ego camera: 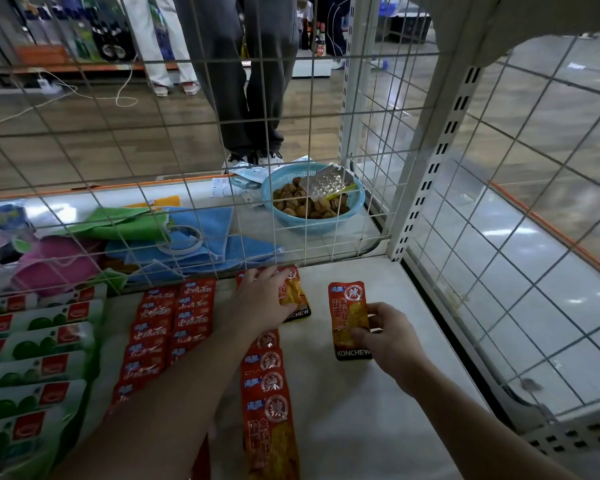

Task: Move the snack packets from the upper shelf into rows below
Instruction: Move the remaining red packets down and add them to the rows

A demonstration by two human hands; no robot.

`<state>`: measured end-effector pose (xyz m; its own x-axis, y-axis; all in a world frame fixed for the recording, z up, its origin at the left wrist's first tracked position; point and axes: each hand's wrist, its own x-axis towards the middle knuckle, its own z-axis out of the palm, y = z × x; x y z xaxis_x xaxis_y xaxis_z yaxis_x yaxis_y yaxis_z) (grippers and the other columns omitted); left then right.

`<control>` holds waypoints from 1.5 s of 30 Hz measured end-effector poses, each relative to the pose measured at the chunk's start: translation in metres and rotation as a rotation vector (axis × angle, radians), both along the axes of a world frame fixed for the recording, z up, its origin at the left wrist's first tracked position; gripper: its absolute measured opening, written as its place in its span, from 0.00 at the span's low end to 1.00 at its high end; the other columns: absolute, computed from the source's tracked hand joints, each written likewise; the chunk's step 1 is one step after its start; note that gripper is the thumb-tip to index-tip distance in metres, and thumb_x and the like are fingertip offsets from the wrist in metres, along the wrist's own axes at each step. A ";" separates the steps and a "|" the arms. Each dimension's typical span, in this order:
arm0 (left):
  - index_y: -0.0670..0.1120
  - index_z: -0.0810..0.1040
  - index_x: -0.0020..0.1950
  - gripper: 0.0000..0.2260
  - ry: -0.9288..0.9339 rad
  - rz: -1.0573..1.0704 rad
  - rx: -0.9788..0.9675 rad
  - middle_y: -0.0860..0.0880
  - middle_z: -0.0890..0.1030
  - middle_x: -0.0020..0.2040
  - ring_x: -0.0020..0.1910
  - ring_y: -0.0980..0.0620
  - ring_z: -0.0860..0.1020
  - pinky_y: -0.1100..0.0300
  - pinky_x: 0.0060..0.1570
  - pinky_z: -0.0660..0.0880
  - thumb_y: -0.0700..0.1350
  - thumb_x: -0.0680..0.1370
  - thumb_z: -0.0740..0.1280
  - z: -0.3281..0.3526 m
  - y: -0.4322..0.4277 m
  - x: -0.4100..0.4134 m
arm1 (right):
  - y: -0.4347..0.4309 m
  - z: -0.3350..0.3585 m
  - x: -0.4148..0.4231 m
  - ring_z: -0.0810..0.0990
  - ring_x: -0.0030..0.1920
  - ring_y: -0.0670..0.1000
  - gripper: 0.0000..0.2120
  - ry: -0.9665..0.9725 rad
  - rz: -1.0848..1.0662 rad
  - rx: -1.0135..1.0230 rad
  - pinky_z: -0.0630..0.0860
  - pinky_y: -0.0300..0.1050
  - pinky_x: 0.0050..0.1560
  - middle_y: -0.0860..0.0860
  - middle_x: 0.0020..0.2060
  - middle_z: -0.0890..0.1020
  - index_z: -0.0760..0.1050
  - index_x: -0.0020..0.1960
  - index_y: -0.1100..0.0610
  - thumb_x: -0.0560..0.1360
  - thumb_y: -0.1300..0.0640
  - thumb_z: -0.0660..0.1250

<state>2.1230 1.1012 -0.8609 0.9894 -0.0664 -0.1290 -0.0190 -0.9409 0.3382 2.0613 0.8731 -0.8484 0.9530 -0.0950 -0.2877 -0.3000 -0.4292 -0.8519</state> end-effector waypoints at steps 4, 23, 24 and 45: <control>0.52 0.59 0.79 0.35 -0.111 -0.007 -0.096 0.53 0.61 0.78 0.76 0.47 0.54 0.49 0.74 0.55 0.58 0.76 0.69 0.012 0.008 -0.005 | 0.019 -0.003 0.012 0.84 0.48 0.51 0.17 0.003 -0.004 -0.052 0.83 0.51 0.50 0.52 0.49 0.83 0.74 0.60 0.55 0.73 0.63 0.73; 0.45 0.71 0.73 0.24 -0.245 -0.030 -0.136 0.50 0.71 0.71 0.74 0.50 0.63 0.61 0.72 0.49 0.50 0.78 0.68 0.027 0.082 -0.067 | 0.109 -0.021 0.045 0.80 0.46 0.52 0.10 -0.121 0.037 -0.340 0.82 0.48 0.51 0.55 0.53 0.79 0.79 0.56 0.59 0.76 0.64 0.67; 0.46 0.70 0.73 0.25 -0.234 -0.019 -0.138 0.50 0.70 0.72 0.74 0.51 0.62 0.61 0.72 0.49 0.50 0.78 0.69 0.026 0.081 -0.065 | 0.108 -0.022 0.045 0.79 0.47 0.53 0.10 -0.120 0.046 -0.368 0.81 0.48 0.52 0.55 0.54 0.77 0.79 0.57 0.59 0.76 0.63 0.67; 0.49 0.65 0.77 0.29 -0.116 -0.004 -0.112 0.52 0.64 0.76 0.77 0.50 0.53 0.53 0.75 0.53 0.55 0.79 0.67 0.026 0.061 -0.066 | 0.093 0.007 0.022 0.71 0.67 0.57 0.24 -0.143 0.070 -0.482 0.73 0.54 0.66 0.56 0.66 0.73 0.67 0.73 0.57 0.79 0.52 0.66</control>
